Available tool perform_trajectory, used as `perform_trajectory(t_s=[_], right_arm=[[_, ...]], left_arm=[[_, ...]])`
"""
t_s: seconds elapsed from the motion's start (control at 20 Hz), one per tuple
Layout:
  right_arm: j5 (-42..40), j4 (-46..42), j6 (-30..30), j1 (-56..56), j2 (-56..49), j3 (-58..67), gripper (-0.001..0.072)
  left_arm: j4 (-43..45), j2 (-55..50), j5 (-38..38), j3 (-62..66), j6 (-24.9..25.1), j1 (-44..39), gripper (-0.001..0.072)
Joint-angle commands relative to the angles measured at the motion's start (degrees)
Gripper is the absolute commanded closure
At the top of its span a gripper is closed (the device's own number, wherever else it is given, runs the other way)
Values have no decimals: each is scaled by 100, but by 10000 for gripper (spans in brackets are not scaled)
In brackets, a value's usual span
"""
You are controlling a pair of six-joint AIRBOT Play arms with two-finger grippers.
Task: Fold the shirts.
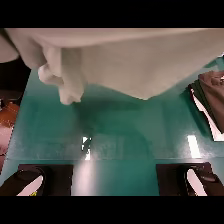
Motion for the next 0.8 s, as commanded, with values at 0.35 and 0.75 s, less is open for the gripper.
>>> perform_trajectory(t_s=[0.35,0.75], right_arm=[[2343,39,621,-1405,-1191,2761,695],[3265,-273,946,15,-3228,868,694]], left_arm=[[-50,350,256,-127,-26,4,684],[-413,-1906,-533,-2321,-11,4,684]])
